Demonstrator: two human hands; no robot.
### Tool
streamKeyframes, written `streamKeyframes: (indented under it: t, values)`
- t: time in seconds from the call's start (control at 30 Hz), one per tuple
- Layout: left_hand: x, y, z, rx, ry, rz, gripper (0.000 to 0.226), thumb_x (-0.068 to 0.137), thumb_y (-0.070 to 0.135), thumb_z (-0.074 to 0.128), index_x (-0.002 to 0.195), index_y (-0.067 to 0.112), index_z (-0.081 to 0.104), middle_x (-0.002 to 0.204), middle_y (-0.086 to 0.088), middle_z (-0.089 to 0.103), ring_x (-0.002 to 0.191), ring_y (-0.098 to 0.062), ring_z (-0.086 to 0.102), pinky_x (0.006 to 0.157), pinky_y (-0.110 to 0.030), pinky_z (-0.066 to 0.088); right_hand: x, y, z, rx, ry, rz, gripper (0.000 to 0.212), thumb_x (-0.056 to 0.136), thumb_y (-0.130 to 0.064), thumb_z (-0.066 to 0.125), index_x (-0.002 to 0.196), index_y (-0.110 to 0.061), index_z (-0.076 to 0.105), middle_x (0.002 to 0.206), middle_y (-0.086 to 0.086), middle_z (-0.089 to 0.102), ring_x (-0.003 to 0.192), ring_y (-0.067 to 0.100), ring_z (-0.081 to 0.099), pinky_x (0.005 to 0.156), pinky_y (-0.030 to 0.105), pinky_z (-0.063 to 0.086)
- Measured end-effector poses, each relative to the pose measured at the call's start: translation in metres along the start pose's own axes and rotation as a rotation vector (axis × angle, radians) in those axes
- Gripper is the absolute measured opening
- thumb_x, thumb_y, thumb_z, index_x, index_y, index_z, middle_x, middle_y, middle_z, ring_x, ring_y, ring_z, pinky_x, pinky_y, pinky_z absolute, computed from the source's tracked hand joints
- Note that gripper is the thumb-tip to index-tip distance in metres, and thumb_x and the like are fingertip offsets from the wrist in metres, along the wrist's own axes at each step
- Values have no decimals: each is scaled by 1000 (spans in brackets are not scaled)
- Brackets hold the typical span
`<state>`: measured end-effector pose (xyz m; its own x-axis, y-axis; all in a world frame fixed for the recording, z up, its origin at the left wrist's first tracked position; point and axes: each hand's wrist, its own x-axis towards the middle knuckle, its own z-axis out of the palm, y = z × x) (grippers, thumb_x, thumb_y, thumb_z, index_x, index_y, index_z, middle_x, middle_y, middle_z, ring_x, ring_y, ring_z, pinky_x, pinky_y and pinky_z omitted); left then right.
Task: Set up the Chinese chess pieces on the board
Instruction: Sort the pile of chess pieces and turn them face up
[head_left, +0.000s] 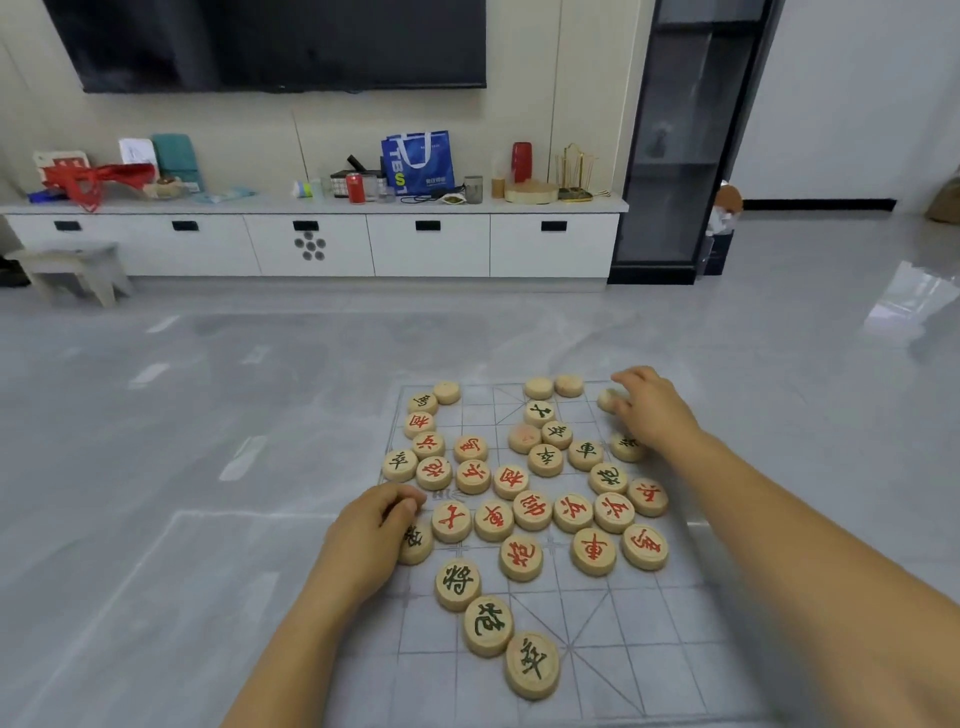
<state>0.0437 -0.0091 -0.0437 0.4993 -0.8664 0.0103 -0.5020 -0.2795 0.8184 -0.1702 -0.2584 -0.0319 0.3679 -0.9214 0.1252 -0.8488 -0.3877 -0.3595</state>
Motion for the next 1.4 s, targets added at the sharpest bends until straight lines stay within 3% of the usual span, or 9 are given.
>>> streamKeyframes:
  t: [0.1, 0.27, 0.43, 0.6, 0.7, 0.87, 1.03, 1.2, 1.4]
  values:
    - [0, 0, -8, -53, -41, -29, 25, 94, 8, 45, 86, 23, 63, 93, 4, 63, 84, -11, 55, 72, -20, 41, 21, -3, 9, -87, -100, 34, 42, 96, -25, 39, 137, -18, 42, 145, 9, 38, 129, 33, 34, 103, 42, 36]
    - [-6, -1, -17, 58, -99, -45, 24, 93, 10, 46, 98, 22, 65, 105, 0, 62, 98, -14, 57, 85, -23, 42, 22, -10, -3, -115, -30, 77, 32, 89, -23, 53, 116, -8, 60, 124, 16, 53, 113, 35, 48, 91, 41, 46]
    - [-12, 6, -16, 150, -117, 1, 26, 94, 11, 44, 110, 16, 64, 117, -2, 56, 106, -17, 53, 89, -23, 40, -36, -27, -31, 538, 149, 107, 35, 85, -14, 61, 120, -8, 57, 117, 12, 58, 106, 27, 57, 84, 31, 44]
    - [-17, 12, -13, 206, -92, 17, 27, 95, 14, 42, 114, 15, 62, 120, -4, 54, 108, -19, 52, 88, -24, 39, -136, -45, -35, 966, 20, 158, 28, 77, -10, 71, 100, -18, 57, 97, -1, 59, 84, 16, 59, 66, 23, 46]
    - [-19, 15, -11, 228, -89, 16, 27, 95, 17, 42, 114, 15, 61, 121, -5, 54, 108, -21, 53, 88, -28, 40, -178, -52, -21, 951, -67, 134, 25, 73, -11, 76, 88, -21, 58, 95, 1, 64, 84, 16, 62, 72, 25, 49]
    - [-21, 17, -8, 284, -81, 39, 26, 95, 20, 43, 115, 16, 60, 119, -5, 53, 97, -16, 52, 81, -26, 39, -206, -44, -13, 656, 2, -26, 26, 73, -17, 76, 82, -27, 55, 94, -13, 58, 89, -2, 55, 71, 7, 45]
    - [-21, 17, -7, 296, -69, 37, 26, 95, 21, 44, 115, 16, 60, 119, -4, 53, 93, -13, 51, 77, -24, 37, -215, -31, -8, 530, -9, -93, 24, 71, -20, 77, 81, -21, 55, 88, -14, 55, 86, -7, 50, 71, 8, 41]
    - [-21, 18, -5, 303, -61, 39, 26, 95, 22, 45, 116, 16, 59, 118, -4, 54, 94, -14, 50, 78, -25, 37, -218, -30, -6, 374, -55, -187, 28, 77, -26, 72, 97, -29, 52, 98, -19, 51, 93, 0, 50, 76, 8, 40]
    - [-21, 15, -5, 236, 1, 34, 23, 94, 19, 46, 112, 15, 61, 108, -3, 61, 99, -19, 55, 78, -24, 37, -213, -29, -10, 389, -138, -143, 44, 75, -29, 73, 113, -31, 50, 105, -17, 53, 98, 1, 48, 76, 7, 38]
